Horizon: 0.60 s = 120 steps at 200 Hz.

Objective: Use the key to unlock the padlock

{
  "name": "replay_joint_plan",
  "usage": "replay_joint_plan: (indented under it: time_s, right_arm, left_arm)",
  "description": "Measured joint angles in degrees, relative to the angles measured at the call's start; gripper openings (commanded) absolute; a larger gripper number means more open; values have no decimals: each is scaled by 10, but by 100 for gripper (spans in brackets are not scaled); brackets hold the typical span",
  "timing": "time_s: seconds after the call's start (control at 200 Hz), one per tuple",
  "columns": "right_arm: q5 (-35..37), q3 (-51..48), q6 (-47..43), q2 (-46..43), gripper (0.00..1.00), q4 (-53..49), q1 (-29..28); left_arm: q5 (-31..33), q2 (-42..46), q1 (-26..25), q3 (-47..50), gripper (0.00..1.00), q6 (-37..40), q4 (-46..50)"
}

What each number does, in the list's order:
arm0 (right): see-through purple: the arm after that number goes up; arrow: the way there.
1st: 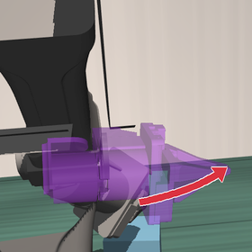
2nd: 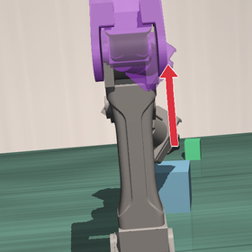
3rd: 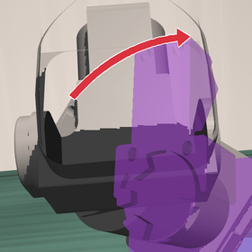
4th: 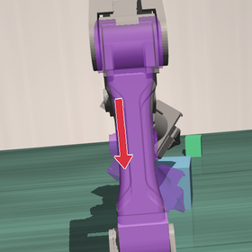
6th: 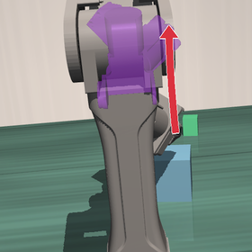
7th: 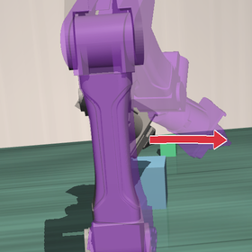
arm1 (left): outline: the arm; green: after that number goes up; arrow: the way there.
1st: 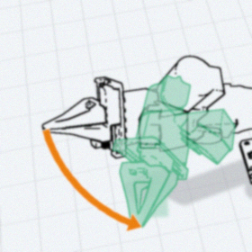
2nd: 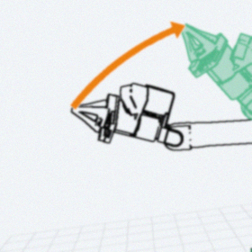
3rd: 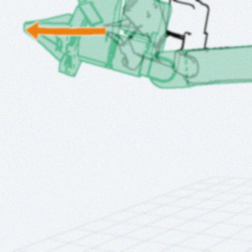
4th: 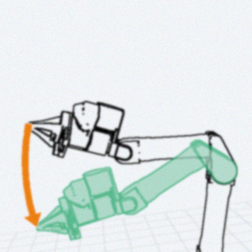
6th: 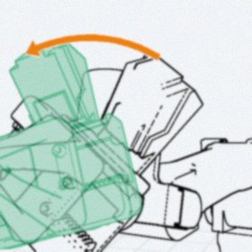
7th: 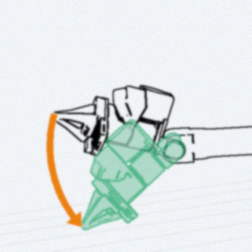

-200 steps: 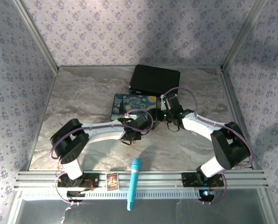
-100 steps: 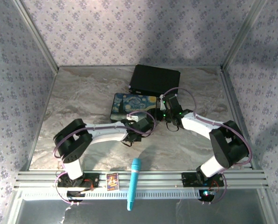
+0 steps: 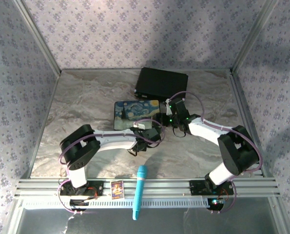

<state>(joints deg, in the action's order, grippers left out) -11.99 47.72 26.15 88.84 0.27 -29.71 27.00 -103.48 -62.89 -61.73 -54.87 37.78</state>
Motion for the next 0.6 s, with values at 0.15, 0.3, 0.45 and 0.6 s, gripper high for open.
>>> replay_joint_plan:
  time_s: [0.15, 0.3, 0.45, 0.6]
  right_arm:
    - [0, 0, 0, 0, 77, 0, 0]
    - [0, 0, 0, 0, 77, 0, 0]
    - [0, 0, 0, 0, 77, 0, 0]
    - [0, 0, 1, 1, 77, 0, 0]
  left_arm:
    - [11, -6, -13, -2, 38, -10, 20]
    - [13, -20, -29, -16, 36, -11, 52]
    - [14, -24, -33, -23, 36, -12, 63]
    - [15, -28, -47, -29, 35, -12, 78]
